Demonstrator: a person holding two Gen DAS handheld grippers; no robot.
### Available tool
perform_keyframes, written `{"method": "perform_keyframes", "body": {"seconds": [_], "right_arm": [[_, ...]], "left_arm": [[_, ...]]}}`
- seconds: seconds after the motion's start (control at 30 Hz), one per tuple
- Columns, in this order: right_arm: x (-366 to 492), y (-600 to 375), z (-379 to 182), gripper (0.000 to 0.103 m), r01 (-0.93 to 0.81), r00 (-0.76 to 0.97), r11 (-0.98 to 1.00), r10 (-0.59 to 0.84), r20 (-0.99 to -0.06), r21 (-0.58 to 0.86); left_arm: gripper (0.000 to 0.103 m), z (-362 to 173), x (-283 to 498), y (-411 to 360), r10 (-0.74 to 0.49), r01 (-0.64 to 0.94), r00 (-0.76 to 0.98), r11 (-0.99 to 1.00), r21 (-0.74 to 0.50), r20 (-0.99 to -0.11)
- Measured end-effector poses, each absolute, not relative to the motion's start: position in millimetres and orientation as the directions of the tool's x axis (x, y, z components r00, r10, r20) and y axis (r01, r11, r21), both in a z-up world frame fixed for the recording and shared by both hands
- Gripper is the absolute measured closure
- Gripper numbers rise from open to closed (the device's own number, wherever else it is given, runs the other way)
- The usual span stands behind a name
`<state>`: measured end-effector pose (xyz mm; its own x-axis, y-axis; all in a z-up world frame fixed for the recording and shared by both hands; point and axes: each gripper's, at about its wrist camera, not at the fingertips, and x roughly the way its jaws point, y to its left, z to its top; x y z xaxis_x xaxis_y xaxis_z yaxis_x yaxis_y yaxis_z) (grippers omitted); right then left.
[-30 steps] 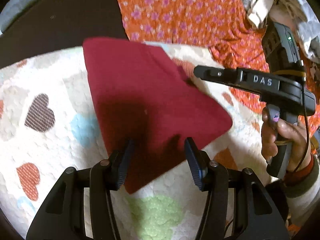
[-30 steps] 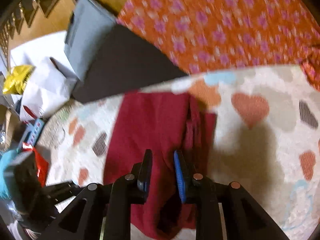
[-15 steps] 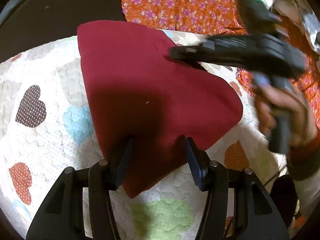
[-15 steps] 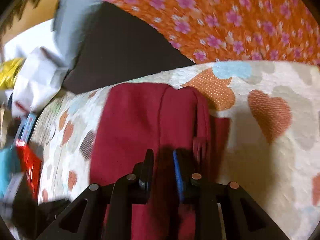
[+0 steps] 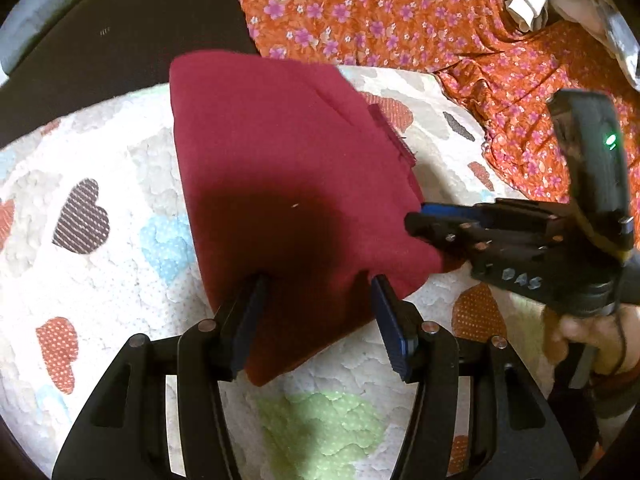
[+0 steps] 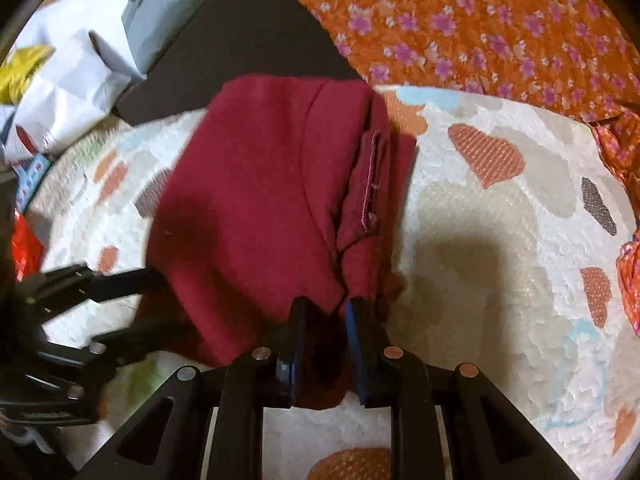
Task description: Fold small clothes
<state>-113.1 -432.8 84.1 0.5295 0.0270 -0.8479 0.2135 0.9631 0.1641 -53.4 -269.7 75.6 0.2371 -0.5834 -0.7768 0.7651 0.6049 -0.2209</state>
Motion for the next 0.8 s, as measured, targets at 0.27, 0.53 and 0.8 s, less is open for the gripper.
{"method": "perform_keyframes", "body": {"seconds": [0.27,0.53,0.8], "right_arm": [[-124.6,-440.4,114.8,0.055,0.242,0.630,0.916,0.102,-0.770,0.319],[-101.0,-436.0,67.8,0.055,0.301,0.519,0.926,0.041,-0.854,0.228],[-103.7,-464.5,84.2,0.040,0.301,0.620,0.871,0.131,-0.773,0.389]], "left_arm": [[0.049,91.7,-45.0,-267.8,-0.584,0.734,0.319,0.650,-0.195,-0.746],[0.033,72.4,-31.5,-268.5,-0.543,0.702,0.325,0.687,-0.188,-0.774],[0.032,72.0,-0.6,-248.7,-0.639,0.594,0.217,0.686,-0.420,-0.738]]}}
